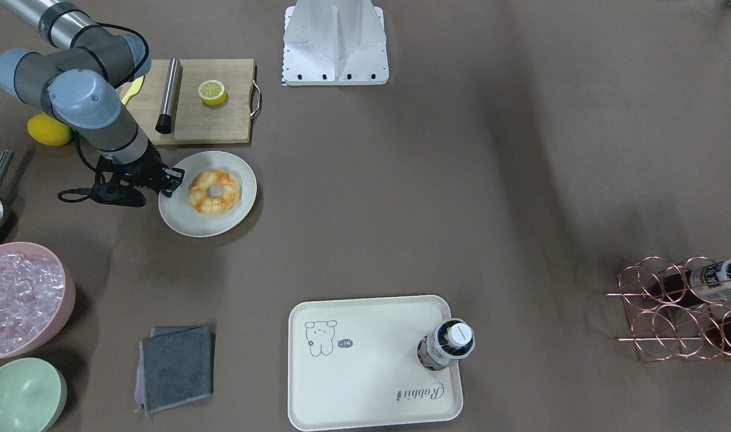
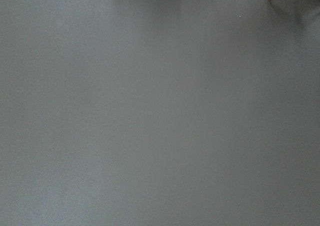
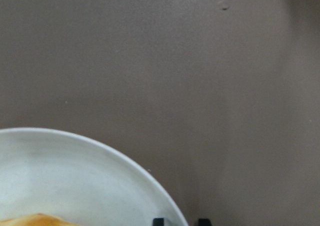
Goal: Place donut on tray
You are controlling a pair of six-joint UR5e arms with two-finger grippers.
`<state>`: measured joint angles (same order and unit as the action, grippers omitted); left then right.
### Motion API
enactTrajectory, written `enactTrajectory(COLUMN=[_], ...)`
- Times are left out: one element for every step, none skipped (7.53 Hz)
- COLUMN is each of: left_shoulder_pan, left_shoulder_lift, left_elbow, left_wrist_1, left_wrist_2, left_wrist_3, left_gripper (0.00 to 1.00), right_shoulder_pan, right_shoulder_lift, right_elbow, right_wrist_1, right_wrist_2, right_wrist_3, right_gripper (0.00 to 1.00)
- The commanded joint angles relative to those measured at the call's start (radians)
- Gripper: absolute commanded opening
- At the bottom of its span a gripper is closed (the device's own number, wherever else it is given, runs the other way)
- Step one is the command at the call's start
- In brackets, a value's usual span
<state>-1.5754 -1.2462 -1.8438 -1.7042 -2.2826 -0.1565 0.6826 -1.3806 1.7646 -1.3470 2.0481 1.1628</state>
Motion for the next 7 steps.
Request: enactTrajectory(left_shoulder_pan=[0.0,0.0,0.0,0.0,0.0,0.0,0.0], left_shoulder_lift=[0.019,0.022,0.022,0.022,0.022,0.022,0.021], left_elbow=[0.0,-0.002,0.0,0.0,0.0,-0.002,-0.002], left_wrist_1=[-0.003,-0.005,-0.005,-0.005,-0.005,-0.005,-0.005], left_wrist_2=[0.0,0.0,0.0,0.0,0.0,0.0,0.0], left_wrist_3=[0.002,0.002,0.002,0.002,0.002,0.002,0.002], left_gripper=[0.98,0.98,0.98,0.98,0.98,0.98,0.98], right_shoulder_pan=[0.002,0.005,0.018,0.034,0.046,0.058,0.063], right_shoulder_lift=[0.0,0.0,0.003,0.012,0.02,0.038,0.123], right_elbow=[0.027,0.051,0.062,0.079,0.076,0.06,0.014], right_wrist_1=[0.0,0.0,0.0,0.0,0.044,0.102,0.112], right_wrist_2=[0.009,0.014,0.035,0.059,0.084,0.086,0.101], right_wrist_3=[0.004,0.014,0.046,0.084,0.118,0.18,0.245], right_gripper=[0.0,0.0,0.0,0.0,0.0,0.0,0.0])
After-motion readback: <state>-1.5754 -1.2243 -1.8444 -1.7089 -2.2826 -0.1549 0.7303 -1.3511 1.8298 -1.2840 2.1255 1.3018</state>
